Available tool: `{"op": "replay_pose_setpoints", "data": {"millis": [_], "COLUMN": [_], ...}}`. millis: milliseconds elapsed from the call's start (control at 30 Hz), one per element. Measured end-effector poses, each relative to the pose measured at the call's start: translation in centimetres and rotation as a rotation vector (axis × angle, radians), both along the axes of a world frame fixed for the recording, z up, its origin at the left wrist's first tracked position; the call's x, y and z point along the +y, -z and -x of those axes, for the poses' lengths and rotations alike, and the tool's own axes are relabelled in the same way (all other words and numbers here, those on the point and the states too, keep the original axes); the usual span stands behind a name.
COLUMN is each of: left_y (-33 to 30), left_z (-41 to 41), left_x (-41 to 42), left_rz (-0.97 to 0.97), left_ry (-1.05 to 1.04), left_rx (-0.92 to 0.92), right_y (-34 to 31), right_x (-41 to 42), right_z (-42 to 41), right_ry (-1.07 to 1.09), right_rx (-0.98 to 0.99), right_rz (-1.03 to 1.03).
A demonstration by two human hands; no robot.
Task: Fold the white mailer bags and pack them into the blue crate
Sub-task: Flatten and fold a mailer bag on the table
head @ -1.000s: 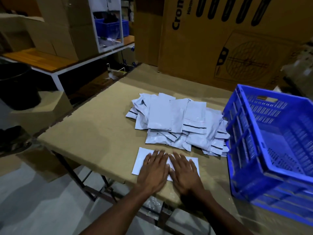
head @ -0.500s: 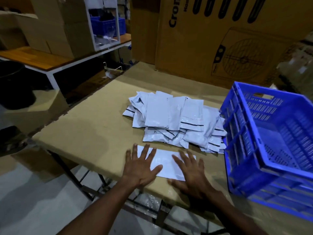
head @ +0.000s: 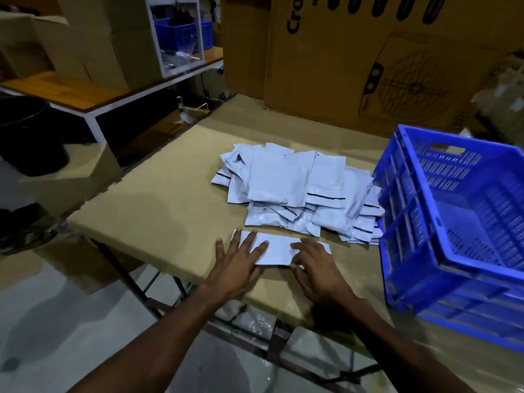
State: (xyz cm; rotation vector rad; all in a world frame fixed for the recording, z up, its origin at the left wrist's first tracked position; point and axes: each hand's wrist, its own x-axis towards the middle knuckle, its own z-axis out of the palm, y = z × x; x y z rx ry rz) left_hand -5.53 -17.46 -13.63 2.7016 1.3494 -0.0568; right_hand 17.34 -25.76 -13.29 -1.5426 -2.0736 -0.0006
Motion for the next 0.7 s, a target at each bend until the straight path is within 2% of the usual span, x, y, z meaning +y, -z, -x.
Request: {"op": "replay_pose_setpoints", "data": {"millis": [100, 233, 333, 367, 467, 533, 600, 700], "left_y": [-0.2, -1.2, -2.0, -1.9, -1.0, -0.2, 0.4, 1.1], "left_z": [-0.6, -0.9, -0.9, -0.7, -0.2, -0.3, -0.8, -1.8], "left_x": [0.3, 1.1, 1.8, 2.1, 2.1, 1.7, 1.1, 0.5], "left_rz": [0.032, 0.116, 0.169, 0.167, 0.092, 0.035, 0.049, 0.026], "left_ry": [-0.061, -0.022, 0.027, 0.038, -0.018, -0.091, -0.170, -0.194], "left_rx": [-0.005, -0.005, -0.069, -0.115, -0.429, -0.612, -0.589, -0.482], "right_y": [-1.5, -2.0, -2.2, -2.7, -5.4, -7.6, -10.0, -13.8], "right_x": [-1.0, -2.7, -1.4, -0.7, 1.0, 1.4, 1.7, 2.6], "right_z": [0.5, 1.6, 1.0, 0.8, 0.6, 0.0, -1.1, -3.3], "right_ry": [-0.087, -0.277, -0.275, -0.255, -0.175, -0.107, -0.014, 0.130], "right_rx": [-0.067, -0.345, -0.647, -0.684, -0.608, -0.555, -0.459, -0.189], "right_rz": [-0.028, -0.110, 0.044, 0.094, 0.258, 0.220, 0.200, 0.127]}}
